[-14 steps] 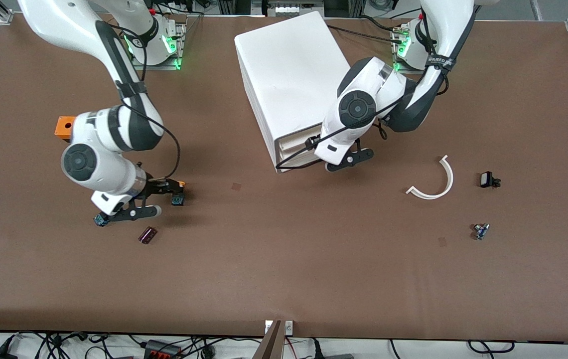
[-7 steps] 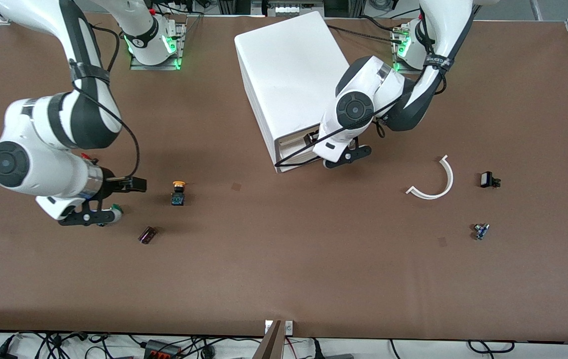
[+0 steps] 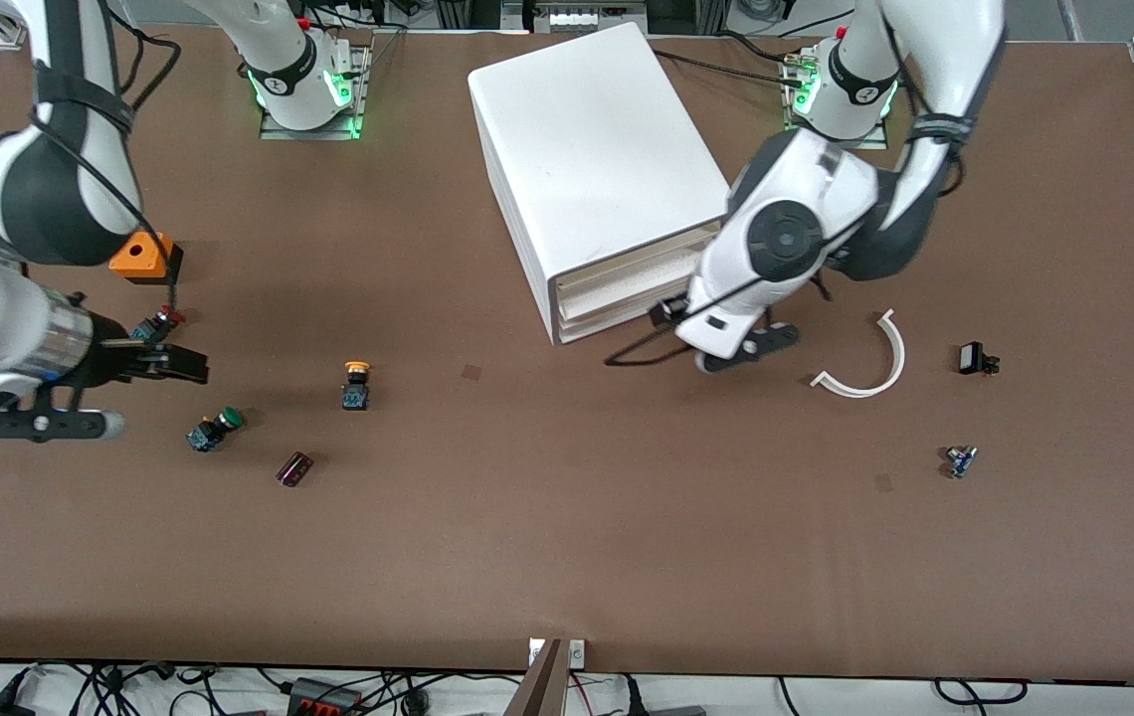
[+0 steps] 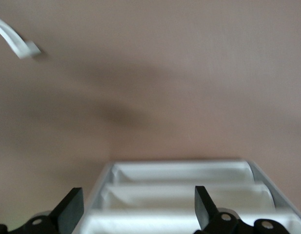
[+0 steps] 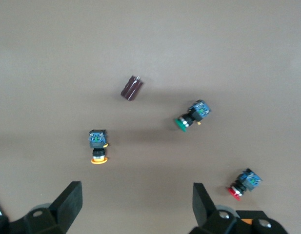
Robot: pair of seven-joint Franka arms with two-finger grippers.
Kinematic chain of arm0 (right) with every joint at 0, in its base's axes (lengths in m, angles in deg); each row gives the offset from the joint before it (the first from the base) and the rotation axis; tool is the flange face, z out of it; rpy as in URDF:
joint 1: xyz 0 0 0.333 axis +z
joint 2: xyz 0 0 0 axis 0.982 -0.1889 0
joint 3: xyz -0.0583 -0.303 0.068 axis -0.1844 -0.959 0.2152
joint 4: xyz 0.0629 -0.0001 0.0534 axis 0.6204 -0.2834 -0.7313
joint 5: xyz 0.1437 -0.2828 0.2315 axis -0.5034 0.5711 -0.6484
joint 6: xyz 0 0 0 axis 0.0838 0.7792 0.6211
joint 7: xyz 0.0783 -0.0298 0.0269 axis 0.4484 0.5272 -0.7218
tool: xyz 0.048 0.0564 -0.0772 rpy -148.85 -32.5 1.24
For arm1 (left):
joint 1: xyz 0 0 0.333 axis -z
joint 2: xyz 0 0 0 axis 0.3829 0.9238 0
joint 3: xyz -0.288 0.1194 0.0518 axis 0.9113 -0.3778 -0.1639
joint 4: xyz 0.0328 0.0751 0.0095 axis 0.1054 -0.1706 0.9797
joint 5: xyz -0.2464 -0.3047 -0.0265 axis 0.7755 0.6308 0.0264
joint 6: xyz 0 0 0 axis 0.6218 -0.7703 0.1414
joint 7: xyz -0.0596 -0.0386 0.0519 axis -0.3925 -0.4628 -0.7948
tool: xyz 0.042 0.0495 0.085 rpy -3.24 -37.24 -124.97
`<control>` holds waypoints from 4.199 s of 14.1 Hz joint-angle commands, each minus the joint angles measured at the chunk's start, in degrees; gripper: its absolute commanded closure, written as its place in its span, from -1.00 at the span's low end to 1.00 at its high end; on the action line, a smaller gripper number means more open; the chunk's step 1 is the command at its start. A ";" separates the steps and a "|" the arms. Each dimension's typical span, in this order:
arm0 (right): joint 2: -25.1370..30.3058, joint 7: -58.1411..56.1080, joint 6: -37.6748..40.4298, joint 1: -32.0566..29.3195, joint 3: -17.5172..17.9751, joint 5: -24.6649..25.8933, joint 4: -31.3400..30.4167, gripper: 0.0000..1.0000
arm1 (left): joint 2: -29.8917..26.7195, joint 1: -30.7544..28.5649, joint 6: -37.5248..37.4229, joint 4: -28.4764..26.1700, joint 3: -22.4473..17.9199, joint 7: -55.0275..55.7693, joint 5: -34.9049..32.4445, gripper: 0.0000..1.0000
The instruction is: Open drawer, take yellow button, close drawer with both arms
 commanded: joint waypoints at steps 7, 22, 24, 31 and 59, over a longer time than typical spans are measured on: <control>9.08 -0.79 6.64 -16.40 8.11 -1.83 2.98 -1.00 | -3.26 -11.25 -11.76 10.21 0.38 -24.64 -7.48 -1.00; 21.12 -2.10 -2.58 -17.92 13.06 7.67 -17.31 -1.00 | -24.97 -15.15 -3.85 -7.54 -13.95 -65.63 0.89 -1.00; 22.54 -2.19 -4.52 -18.01 13.06 7.67 -20.22 -1.00 | -24.80 -14.53 -4.37 -7.36 -13.59 -60.55 -2.73 -1.00; 20.79 -2.45 -3.12 -18.19 12.98 7.41 -17.51 -1.00 | -24.45 -15.05 -6.65 -5.96 -11.74 -59.39 -2.56 -1.00; 20.43 -1.84 0.31 -16.87 14.21 7.58 -16.19 -1.00 | -24.18 -14.35 -11.76 -2.97 -11.39 -59.30 -2.47 -1.00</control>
